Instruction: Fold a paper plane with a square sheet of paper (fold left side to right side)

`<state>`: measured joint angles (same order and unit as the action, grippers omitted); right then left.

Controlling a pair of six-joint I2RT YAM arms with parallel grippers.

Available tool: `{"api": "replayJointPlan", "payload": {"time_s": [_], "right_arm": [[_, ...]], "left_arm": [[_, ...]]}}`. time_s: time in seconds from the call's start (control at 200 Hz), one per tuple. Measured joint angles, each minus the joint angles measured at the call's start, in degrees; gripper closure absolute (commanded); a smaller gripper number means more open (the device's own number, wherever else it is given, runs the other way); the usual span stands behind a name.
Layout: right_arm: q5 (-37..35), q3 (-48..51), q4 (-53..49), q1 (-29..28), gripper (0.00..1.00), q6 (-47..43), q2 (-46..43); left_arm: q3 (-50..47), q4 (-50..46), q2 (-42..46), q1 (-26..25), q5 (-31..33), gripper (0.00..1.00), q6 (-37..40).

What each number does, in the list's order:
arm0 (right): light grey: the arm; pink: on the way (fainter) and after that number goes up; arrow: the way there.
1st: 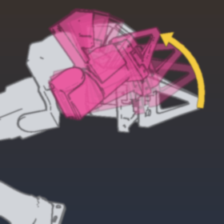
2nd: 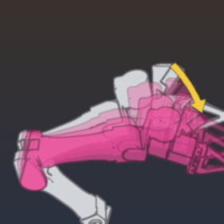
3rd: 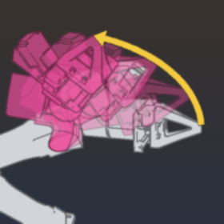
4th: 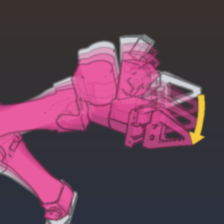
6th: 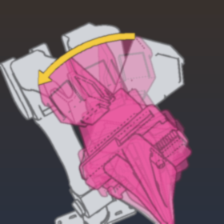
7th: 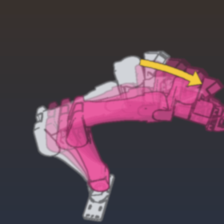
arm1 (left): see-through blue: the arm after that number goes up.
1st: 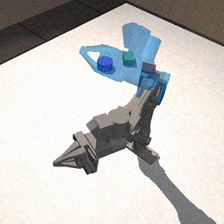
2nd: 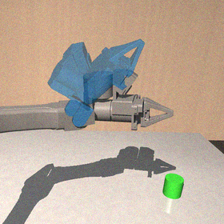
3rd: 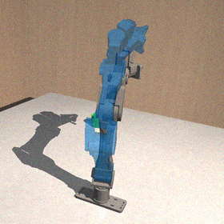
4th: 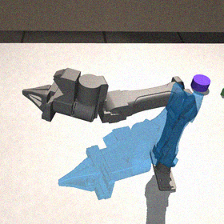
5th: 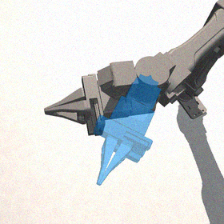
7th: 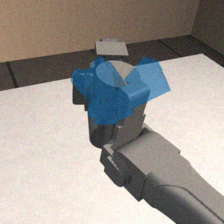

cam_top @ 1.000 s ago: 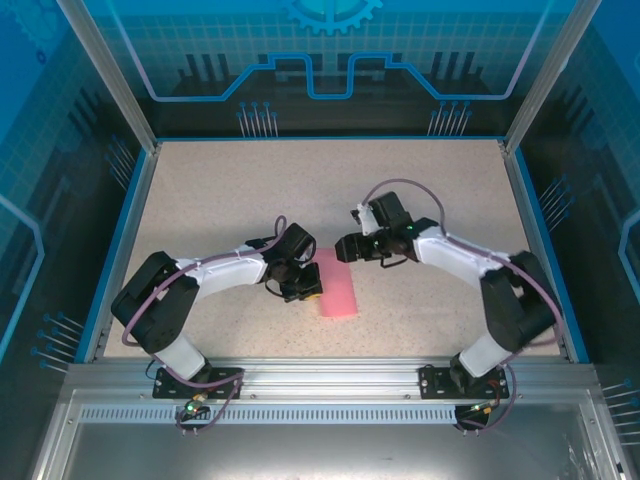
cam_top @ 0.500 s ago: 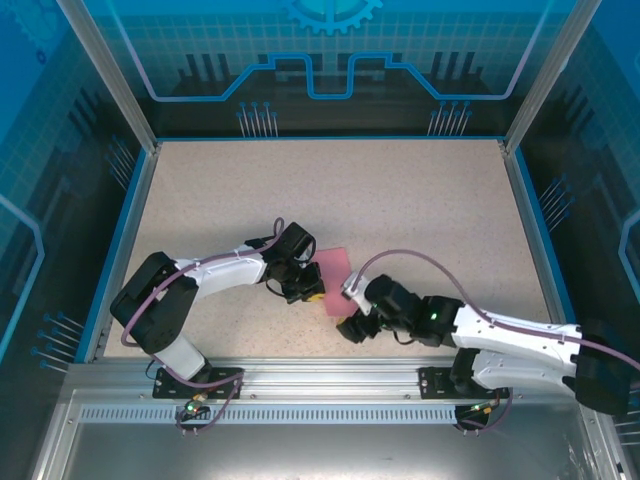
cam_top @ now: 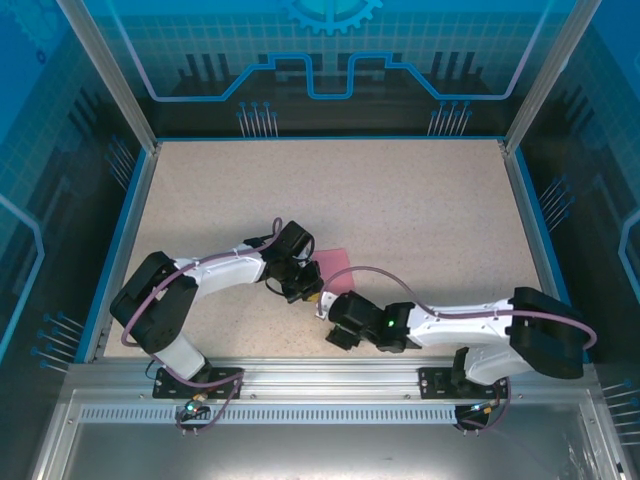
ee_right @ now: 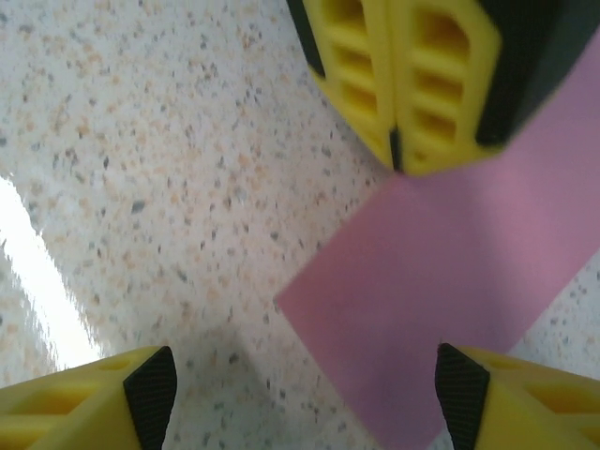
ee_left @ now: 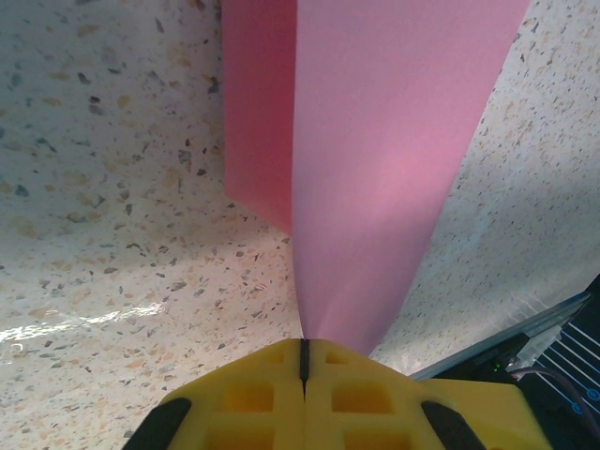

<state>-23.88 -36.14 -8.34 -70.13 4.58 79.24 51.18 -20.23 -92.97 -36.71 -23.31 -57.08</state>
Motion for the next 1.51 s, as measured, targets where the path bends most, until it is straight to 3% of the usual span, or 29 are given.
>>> {"api": "replayJointPlan", "payload": {"time_s": [0.195, 0.33, 0.42, 0.58, 0.725, 0.985, 1.506], "right_arm": [[-0.1, -3.3, 0.8, 0.0, 0.60, -1.9, 4.0], [1.7, -3.7, 0.8, 0.8, 1.00, -2.4, 4.0], [4.5, -3.7, 0.5, 2.1, 1.00, -2.3, 3.7], [11.1, -4.1, -0.7, 5.3, 1.00, -1.9, 3.3], [19.3, -4.8, -2.8, 8.5, 1.00, -0.7, 3.2], [30.0, -7.1, -3.8, 12.2, 1.00, 3.4, 3.3], [36.0, -8.5, -3.8, 16.7, 1.00, 9.8, 6.4]], "left_arm": [[0.0, 0.0, 0.0, 0.1, -0.2, 1.00, 0.0], [0.0, 0.0, 0.0, 0.3, -0.2, 1.00, 0.0], [0.0, -0.1, 0.0, 0.6, -0.3, 0.96, 0.2], [0.0, -1.1, 0.7, 1.7, -0.8, 0.73, 1.7], [0.0, -3.3, 4.4, 4.3, -0.7, 0.66, 4.6], [2.0, -5.8, 6.5, 8.2, -1.2, 0.83, 9.4], [18.6, -6.3, -16.6, 7.7, -4.2, 0.91, 18.4]]}}
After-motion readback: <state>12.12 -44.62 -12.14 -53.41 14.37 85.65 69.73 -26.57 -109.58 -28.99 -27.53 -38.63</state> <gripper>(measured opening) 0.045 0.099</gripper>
